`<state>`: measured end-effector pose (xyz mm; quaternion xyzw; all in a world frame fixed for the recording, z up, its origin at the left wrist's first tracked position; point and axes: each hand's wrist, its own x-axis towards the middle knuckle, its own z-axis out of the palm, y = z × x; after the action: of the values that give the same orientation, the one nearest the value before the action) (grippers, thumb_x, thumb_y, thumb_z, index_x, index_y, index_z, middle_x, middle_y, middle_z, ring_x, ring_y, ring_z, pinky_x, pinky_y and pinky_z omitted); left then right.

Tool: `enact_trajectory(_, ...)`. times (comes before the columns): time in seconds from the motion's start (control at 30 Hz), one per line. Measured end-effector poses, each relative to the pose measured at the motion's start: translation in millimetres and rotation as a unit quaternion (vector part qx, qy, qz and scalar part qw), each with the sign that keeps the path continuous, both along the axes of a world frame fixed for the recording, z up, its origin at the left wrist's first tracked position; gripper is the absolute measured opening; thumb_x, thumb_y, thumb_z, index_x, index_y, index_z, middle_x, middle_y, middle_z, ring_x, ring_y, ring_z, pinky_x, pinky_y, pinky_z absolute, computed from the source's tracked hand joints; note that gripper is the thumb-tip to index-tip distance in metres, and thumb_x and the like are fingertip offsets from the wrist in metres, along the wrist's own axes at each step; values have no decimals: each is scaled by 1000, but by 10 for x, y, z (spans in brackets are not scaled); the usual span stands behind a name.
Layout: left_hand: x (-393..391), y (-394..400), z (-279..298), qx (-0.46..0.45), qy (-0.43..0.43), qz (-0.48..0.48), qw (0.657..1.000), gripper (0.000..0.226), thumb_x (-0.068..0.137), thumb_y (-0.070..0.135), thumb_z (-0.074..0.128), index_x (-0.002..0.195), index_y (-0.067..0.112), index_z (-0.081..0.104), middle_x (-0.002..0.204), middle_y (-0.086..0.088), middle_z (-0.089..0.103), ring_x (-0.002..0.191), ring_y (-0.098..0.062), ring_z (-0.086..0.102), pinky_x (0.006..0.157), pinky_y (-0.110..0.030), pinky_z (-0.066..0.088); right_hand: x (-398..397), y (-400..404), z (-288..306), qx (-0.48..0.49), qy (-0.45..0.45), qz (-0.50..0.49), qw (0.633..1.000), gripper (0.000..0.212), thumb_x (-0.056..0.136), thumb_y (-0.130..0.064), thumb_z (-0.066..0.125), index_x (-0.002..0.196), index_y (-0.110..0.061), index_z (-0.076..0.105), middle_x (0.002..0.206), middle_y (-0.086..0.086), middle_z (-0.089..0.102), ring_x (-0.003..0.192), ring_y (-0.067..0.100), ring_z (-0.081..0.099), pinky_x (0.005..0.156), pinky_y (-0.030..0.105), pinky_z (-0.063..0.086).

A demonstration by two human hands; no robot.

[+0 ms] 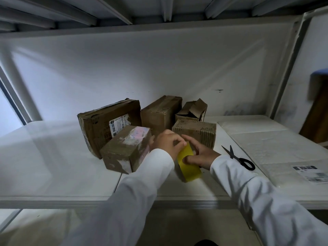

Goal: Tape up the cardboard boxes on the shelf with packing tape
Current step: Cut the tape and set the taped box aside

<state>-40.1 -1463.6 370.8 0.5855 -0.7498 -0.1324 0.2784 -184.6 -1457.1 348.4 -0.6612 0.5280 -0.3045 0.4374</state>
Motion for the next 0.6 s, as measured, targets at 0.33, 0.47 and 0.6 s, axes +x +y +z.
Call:
enact_trajectory(0.33, 16, -15, -14, -31, 320, 99, 942, 13, 98, 30, 45, 98, 25, 56, 103, 7, 58, 105, -17, 54, 91, -37, 45, 107, 32, 64, -72, -82, -73, 991, 35, 91, -27, 58, 125, -28, 51, 116, -5, 51, 87, 1, 52, 68, 10, 43)
enact_trajectory(0.47, 193, -141, 1, -42, 354, 144, 923, 14, 100, 27, 42, 94, 20, 53, 100, 1, 63, 92, -18, 59, 76, -25, 39, 185, 60, 42, -78, -62, -39, 994, 31, 86, -28, 64, 116, -26, 55, 108, -5, 57, 91, 10, 54, 67, 13, 42)
enact_trajectory(0.6, 259, -180, -11, -95, 356, 159, 916, 16, 100, 26, 42, 87, 26, 52, 89, 7, 65, 86, -16, 61, 80, -31, 47, 203, 30, 39, -87, -37, -38, 995, 30, 86, -29, 65, 115, -25, 57, 100, -9, 56, 91, 11, 55, 68, 9, 44)
